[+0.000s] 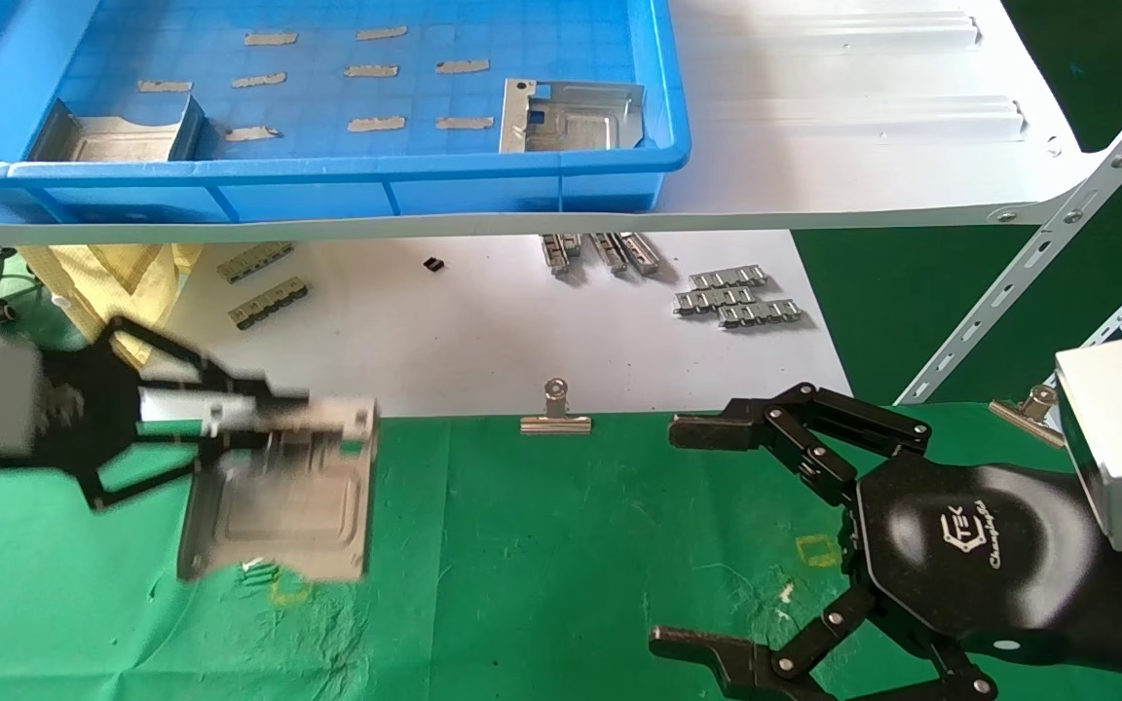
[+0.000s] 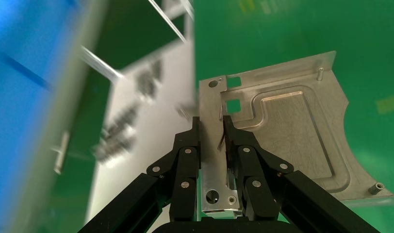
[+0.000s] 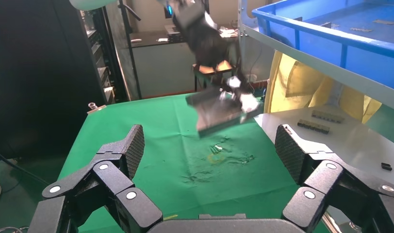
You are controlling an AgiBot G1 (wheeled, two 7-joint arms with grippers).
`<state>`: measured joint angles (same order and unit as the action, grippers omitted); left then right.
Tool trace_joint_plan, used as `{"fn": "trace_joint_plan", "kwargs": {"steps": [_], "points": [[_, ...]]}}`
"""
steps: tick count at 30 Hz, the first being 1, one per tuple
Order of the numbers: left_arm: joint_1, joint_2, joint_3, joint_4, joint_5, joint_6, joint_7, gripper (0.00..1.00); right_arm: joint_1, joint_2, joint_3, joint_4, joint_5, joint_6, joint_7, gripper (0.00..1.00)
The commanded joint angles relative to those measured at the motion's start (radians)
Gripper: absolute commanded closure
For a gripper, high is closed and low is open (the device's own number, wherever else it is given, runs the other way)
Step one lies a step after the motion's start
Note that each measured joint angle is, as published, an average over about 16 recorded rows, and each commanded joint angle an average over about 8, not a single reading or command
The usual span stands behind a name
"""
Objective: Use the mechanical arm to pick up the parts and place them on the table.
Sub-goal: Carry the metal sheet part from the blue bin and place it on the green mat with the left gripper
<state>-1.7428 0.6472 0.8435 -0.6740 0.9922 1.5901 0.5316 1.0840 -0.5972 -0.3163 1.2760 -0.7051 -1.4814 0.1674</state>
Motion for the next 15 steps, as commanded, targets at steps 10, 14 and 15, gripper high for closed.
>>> {"fn": "trace_joint_plan", "kwargs": {"steps": [10, 14, 15], "points": [[0.068, 0.067, 0.135, 0.194, 0.064, -0.013, 0.189, 1.0, 0.0, 0.0, 0.0, 0.0, 0.0, 0.0, 0.0, 0.0], [0.089, 0.098, 0.156, 0.27, 0.075, -0.026, 0.237, 1.0, 0.0, 0.0, 0.0, 0.0, 0.0, 0.0, 0.0, 0.0], [0.091, 0.105, 0.159, 0.289, 0.076, -0.029, 0.25, 1.0, 0.0, 0.0, -0.001, 0.0, 0.0, 0.0, 0.0, 0.0]]}}
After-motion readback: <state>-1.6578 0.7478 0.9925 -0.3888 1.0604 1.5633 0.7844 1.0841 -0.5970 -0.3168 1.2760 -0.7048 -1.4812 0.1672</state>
